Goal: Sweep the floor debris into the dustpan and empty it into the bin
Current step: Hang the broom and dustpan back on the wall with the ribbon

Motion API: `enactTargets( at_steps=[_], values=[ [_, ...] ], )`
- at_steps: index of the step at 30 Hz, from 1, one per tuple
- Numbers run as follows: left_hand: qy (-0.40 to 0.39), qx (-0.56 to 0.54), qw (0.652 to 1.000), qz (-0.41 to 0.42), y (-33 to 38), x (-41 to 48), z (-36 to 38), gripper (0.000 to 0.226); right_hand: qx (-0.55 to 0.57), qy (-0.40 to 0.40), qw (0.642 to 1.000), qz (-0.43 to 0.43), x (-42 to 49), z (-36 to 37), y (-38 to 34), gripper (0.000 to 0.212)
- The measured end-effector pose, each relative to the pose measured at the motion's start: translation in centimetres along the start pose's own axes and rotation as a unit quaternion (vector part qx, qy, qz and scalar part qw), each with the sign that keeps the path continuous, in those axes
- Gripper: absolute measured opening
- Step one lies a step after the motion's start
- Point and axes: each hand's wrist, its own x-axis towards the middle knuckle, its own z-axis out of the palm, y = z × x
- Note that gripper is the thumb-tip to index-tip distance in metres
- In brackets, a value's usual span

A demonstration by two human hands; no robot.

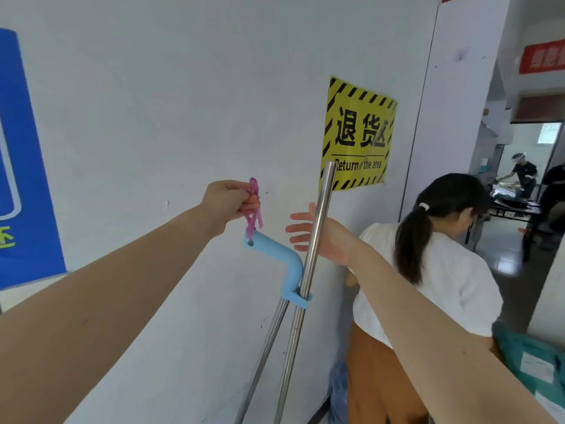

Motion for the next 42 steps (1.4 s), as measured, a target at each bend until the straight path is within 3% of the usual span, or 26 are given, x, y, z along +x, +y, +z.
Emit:
enactTargets(
  at_steps=[2,6,9,15,19,22,25,31,34,36,39,42],
  values=[
    [0.006,0.007,1.000,-0.002,-0.7,2.0,1.4,0.025,-0.093,0.010,0.996,-0.015,3.2,0.8,-1.2,0.046],
    [0.035,0.048,0.998,-0.010,-2.3,6.1,3.1,0.024,-0.162,-0.046,0.986,-0.017,8.3,1.0,-1.9,0.053],
    [0.062,0.096,0.993,-0.018,-3.6,8.5,3.5,0.024,-0.160,-0.088,0.983,-0.020,11.1,-0.4,-1.2,0.042],
    [0.056,0.130,0.990,-0.029,-5.3,12.3,4.1,0.020,-0.158,-0.093,0.982,-0.039,15.2,-2.5,-0.4,0.030],
    [0.058,0.122,0.990,-0.039,-6.0,14.6,4.5,0.018,-0.145,-0.123,0.981,-0.023,17.6,-3.3,-0.2,0.034],
    [0.032,0.110,0.991,-0.069,-6.5,16.0,4.2,0.019,-0.162,-0.116,0.980,-0.018,19.3,-4.1,-0.2,0.037],
    [-0.022,0.088,0.992,-0.087,-6.9,17.0,3.6,0.022,-0.150,-0.112,0.982,-0.026,20.6,-4.8,-0.3,0.017],
    [-0.067,0.135,0.988,-0.033,-7.9,18.9,2.7,0.019,-0.119,-0.111,0.986,-0.042,22.7,-5.4,0.0,0.017],
    [0.002,0.270,0.959,0.087,-8.8,19.2,2.9,0.016,-0.104,-0.053,0.992,-0.057,23.6,-5.6,0.1,0.017],
    [0.055,0.301,0.936,0.172,-9.3,19.0,3.0,0.019,-0.088,-0.024,0.993,-0.081,24.0,-5.4,-0.2,0.009],
    [0.114,0.435,0.852,0.267,-10.2,19.2,2.7,0.012,-0.097,0.023,0.988,-0.115,24.4,-5.1,-0.6,0.010],
    [0.114,0.536,0.780,0.303,-10.3,19.4,3.3,0.010,-0.116,0.061,0.982,-0.140,24.4,-5.2,-0.5,0.012]
  ],
)
